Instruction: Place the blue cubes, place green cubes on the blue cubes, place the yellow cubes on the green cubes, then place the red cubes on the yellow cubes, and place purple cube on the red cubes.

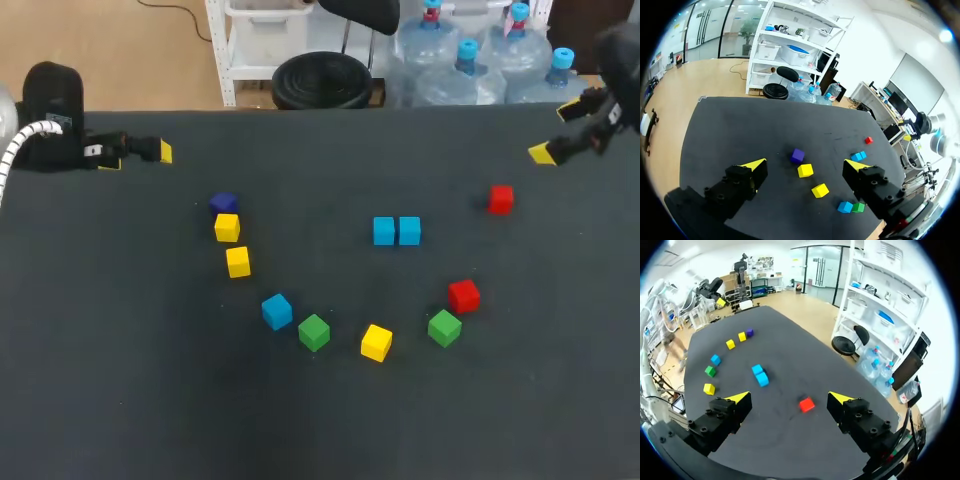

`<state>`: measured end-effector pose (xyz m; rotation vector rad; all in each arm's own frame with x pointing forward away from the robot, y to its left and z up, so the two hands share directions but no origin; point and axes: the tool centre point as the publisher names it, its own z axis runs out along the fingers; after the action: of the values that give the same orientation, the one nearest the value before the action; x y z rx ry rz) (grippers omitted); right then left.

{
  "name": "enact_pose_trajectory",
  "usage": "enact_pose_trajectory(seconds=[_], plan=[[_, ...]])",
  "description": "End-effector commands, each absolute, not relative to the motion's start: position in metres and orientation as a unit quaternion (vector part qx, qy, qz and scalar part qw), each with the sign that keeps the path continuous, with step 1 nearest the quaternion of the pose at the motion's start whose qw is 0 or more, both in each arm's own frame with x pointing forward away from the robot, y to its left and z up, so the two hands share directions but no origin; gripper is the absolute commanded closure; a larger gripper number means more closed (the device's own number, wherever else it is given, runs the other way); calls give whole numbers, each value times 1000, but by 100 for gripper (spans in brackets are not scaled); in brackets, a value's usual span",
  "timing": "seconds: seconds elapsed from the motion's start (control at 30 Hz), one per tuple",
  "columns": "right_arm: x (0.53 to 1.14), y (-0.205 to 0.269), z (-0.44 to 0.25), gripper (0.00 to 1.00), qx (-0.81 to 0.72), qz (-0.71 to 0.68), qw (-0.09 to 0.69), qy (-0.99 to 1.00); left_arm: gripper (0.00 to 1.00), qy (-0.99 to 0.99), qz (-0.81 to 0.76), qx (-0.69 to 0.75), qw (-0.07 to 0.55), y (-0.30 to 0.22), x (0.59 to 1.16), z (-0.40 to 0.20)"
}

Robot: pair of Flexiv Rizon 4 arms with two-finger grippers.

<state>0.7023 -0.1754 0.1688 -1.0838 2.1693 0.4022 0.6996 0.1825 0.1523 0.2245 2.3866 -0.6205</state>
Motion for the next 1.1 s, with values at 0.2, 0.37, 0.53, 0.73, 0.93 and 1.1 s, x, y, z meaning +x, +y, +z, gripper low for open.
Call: enact_pose_trajectory(seconds=[0.2,0.37,0.53,0.73,0.93,1.1], plan=[[699,-201,166,0,-378,138,354,844,0,908,-242,88,329,185,700,150],[698,-203,165,0,-384,148,336,847,0,908,-242,88,329,185,700,150],[698,-203,165,0,-384,148,336,847,0,908,-242,88,329,185,700,150],[698,-203,165,0,-384,148,336,847,0,908,-242,88,329,185,700,150],[698,-203,165,0,-384,148,336,847,0,921,-150,199,299,174,694,164],[698,-203,165,0,-384,148,336,847,0,906,-29,359,225,148,682,165]])
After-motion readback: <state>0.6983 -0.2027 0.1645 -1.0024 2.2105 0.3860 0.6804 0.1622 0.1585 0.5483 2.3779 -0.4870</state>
